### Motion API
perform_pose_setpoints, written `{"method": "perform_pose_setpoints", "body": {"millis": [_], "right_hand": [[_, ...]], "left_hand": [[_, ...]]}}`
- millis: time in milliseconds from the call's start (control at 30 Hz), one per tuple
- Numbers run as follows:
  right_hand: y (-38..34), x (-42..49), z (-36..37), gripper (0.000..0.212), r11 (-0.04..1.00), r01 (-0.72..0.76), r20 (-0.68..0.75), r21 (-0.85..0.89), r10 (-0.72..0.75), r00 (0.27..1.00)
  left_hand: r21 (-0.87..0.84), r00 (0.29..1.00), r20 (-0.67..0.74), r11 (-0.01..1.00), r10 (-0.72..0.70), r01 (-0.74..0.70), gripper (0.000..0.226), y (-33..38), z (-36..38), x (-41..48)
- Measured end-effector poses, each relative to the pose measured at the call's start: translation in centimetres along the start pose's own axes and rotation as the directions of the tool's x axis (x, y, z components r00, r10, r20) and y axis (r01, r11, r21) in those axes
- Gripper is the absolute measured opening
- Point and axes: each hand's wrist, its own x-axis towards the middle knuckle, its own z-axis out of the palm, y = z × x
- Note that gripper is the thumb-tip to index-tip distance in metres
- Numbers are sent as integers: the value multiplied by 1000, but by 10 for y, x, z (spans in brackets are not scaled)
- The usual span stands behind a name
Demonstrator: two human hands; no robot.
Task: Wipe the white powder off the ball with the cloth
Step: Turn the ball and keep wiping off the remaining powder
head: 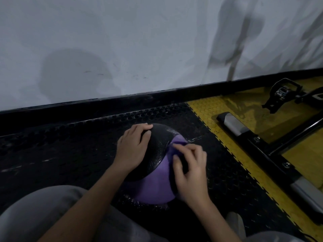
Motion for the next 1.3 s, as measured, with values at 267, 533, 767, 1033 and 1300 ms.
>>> {"method": "perform_pose_setpoints", "body": {"millis": [267, 533, 767, 1033, 1300], "right_hand": [[33, 31, -10, 23, 980, -196, 7, 28, 196, 981], [-13, 5, 4, 24, 985, 153, 59, -83, -149, 987], [39, 38, -8, 21, 944, -327, 26, 38, 326, 945], [13, 26, -2, 17, 999, -51, 14, 10, 51, 999], [34, 27, -6, 19, 884, -436, 9, 169, 441, 898]], "left_hand": [[1, 1000, -12, 1000, -16, 16, 24, 4, 0, -2], [-10, 999, -12, 999, -41, 41, 38, 4, -2, -5], [-10, 999, -3, 999, -35, 35, 23, 7, 0, -5], [-35, 999, 1, 998, -48, 48, 19, 4, -4, -4], [-12, 998, -8, 998, -63, 63, 23, 5, -2, -4]]}}
